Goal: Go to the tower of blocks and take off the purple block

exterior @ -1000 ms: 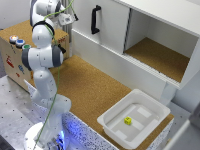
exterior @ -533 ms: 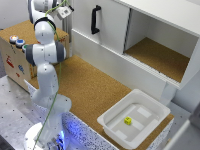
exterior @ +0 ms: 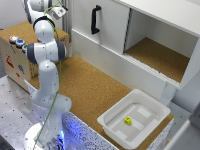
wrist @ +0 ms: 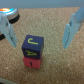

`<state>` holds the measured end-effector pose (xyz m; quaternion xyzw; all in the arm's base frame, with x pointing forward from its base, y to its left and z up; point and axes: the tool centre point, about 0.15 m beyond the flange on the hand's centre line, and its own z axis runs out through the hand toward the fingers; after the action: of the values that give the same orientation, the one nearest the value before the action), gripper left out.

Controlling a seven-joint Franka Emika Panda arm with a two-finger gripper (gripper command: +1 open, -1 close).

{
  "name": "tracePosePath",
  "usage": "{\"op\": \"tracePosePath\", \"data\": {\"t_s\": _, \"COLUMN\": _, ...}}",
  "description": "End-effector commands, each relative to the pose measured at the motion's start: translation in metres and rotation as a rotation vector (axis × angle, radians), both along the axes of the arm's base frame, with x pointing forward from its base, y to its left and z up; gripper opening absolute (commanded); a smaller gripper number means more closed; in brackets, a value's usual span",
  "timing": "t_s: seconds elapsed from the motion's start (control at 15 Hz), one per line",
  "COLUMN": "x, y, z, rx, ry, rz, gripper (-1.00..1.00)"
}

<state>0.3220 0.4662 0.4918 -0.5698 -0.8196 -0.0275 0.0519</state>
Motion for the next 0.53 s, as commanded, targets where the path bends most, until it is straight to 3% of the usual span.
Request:
{"op": "tracePosePath", "data": {"t_s": 0.0, "x": 0.0192, "y": 0.0305, "z": -0.0079, "rx": -0.157, "ry": 0.079, "rz": 0.023, "gripper": 1.00}}
{"op": "tracePosePath", "data": {"t_s": 0.33, "x": 0.0152, "y": 0.0349, "z": -0.0166, "rx": -0.159, "ry": 0.115, "rz": 0.034, "gripper": 1.00}}
{"op": "tracePosePath", "data": {"t_s": 0.4, "x": 0.0150, "y": 0.0357, "z": -0.0165, "rx": -0.154, "ry": 0.119, "rz": 0.033, "gripper": -1.00}}
{"op": "tracePosePath", "data": {"t_s": 0.47, "x": 0.0139, "y": 0.0356, "z": -0.0165, "rx": -0.157, "ry": 0.121, "rz": 0.037, "gripper": -1.00}}
